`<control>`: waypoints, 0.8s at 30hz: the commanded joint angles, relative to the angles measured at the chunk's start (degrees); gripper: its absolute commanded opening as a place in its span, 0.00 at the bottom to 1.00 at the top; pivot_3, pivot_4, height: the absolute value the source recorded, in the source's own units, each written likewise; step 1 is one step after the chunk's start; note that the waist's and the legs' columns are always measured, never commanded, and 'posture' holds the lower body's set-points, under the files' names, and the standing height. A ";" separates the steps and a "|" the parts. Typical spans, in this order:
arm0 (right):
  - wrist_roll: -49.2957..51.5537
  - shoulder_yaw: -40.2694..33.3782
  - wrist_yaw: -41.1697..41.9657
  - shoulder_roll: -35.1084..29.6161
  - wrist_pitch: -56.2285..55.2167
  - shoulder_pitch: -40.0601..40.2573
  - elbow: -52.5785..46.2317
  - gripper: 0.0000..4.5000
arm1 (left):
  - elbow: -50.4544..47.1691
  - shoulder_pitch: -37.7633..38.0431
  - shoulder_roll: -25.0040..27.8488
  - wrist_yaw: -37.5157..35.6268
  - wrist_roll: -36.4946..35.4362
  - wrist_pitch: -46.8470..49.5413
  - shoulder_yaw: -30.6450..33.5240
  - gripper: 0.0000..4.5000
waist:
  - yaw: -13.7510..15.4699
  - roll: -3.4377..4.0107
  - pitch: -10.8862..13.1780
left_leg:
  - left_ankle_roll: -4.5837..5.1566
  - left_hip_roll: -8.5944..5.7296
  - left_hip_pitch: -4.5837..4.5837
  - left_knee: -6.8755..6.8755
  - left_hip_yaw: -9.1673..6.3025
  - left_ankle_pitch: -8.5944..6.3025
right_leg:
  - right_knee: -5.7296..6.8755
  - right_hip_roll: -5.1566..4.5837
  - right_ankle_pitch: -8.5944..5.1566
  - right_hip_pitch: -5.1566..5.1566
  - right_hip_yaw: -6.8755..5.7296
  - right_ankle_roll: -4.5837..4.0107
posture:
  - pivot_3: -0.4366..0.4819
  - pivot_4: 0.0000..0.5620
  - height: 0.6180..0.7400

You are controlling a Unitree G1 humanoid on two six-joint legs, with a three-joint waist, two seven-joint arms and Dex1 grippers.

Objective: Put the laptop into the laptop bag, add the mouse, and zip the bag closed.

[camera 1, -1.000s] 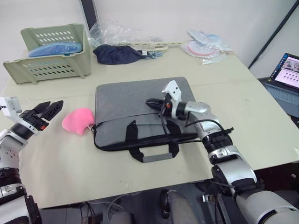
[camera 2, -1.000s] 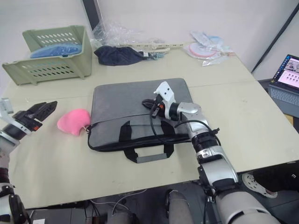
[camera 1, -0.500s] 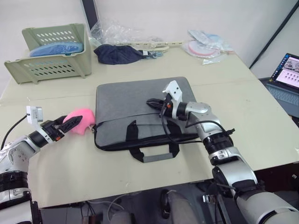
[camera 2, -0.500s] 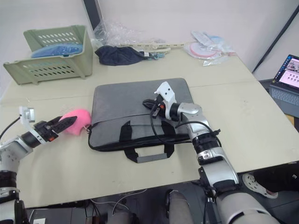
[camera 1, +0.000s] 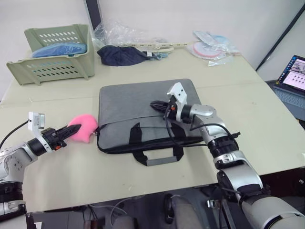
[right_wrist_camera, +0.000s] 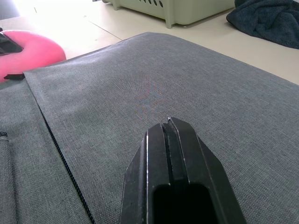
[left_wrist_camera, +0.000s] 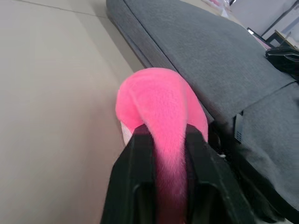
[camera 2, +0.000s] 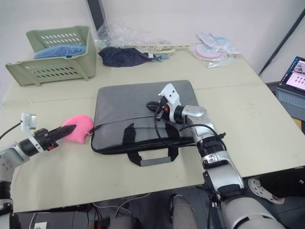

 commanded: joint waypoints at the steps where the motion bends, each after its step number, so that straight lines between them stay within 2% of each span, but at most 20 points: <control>1: -2.84 2.85 -0.02 0.51 3.32 3.72 4.59 0.00 | -5.69 3.78 1.84 -0.81 -1.67 3.38 1.60 0.01 | 0.02 0.03 0.02 | -0.01 0.00 0.00 0.00 0.00 0.00 | 0.01 0.00 0.00 0.00 0.00 -0.01 | 0.48 0.27 1.00; 7: -2.88 3.01 -0.09 1.02 3.32 4.37 5.11 0.00 | -13.54 11.07 3.50 -0.98 -4.47 8.79 3.81 0.01 | 0.07 0.18 0.10 | -0.09 0.10 0.00 -0.03 -0.01 -0.05 | -0.01 0.04 -0.06 0.00 0.00 -0.10 | 0.48 0.27 1.00; 24: -2.88 3.41 -0.60 1.66 4.30 6.76 3.02 0.00 | -27.38 22.46 4.76 -1.40 -10.65 18.16 6.66 0.01 | 0.09 0.19 0.05 | -0.24 0.22 0.08 -0.09 -0.10 -0.13 | 0.01 0.12 -0.16 0.00 0.03 -0.26 | 0.48 0.27 1.00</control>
